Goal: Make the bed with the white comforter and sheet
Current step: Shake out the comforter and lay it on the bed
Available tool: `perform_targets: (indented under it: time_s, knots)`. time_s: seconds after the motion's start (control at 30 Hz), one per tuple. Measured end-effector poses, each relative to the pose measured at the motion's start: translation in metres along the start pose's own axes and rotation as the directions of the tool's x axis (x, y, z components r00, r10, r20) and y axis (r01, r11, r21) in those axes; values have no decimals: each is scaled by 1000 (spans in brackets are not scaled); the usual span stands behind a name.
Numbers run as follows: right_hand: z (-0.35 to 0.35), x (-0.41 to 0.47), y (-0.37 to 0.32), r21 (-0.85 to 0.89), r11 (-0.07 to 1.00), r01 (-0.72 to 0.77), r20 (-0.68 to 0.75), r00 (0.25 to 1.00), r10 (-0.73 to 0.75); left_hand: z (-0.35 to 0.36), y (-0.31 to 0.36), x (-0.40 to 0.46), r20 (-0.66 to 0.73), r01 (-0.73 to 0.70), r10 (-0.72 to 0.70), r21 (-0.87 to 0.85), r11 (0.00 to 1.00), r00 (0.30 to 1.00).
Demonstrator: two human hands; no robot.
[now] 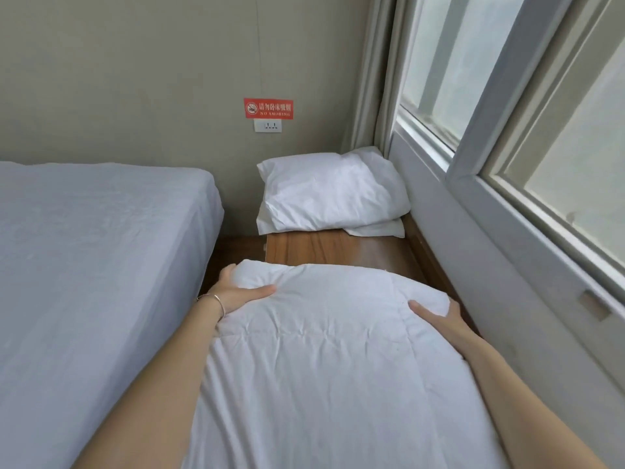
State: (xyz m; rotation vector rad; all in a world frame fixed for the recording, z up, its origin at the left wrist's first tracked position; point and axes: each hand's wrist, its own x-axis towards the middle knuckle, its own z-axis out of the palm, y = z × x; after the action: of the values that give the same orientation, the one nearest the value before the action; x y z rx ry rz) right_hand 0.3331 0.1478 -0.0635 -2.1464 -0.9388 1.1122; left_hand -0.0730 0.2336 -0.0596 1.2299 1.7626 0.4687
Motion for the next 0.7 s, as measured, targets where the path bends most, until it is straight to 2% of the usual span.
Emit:
perform_targets:
  time_s: [0.13,0.23,0.33,0.43,0.5,0.6,0.7]
  knots:
    - [14,19,-1,-28,998,-50,72,996,52,12,-17,29,127,135,-132,-14,991,983]
    - [18,36,-6,-114,991,-69,63,995,77,9,-21,50,238,198,-199,27,980,951]
    - [22,59,3,-165,977,-134,88,985,149,7,-33,69,333,278,-254,-28,960,908]
    - [23,71,7,-138,967,-216,160,958,237,8,-49,82,436,381,-306,-94,920,846]
    - [26,71,7,-86,978,-191,220,954,206,11,-62,91,476,421,-325,-108,900,817]
    - [30,66,9,-37,988,-153,216,964,157,17,-71,92,481,425,-301,-171,889,824]
    - [30,50,7,43,989,-144,165,977,135,15,-52,67,399,358,-243,-244,901,884]
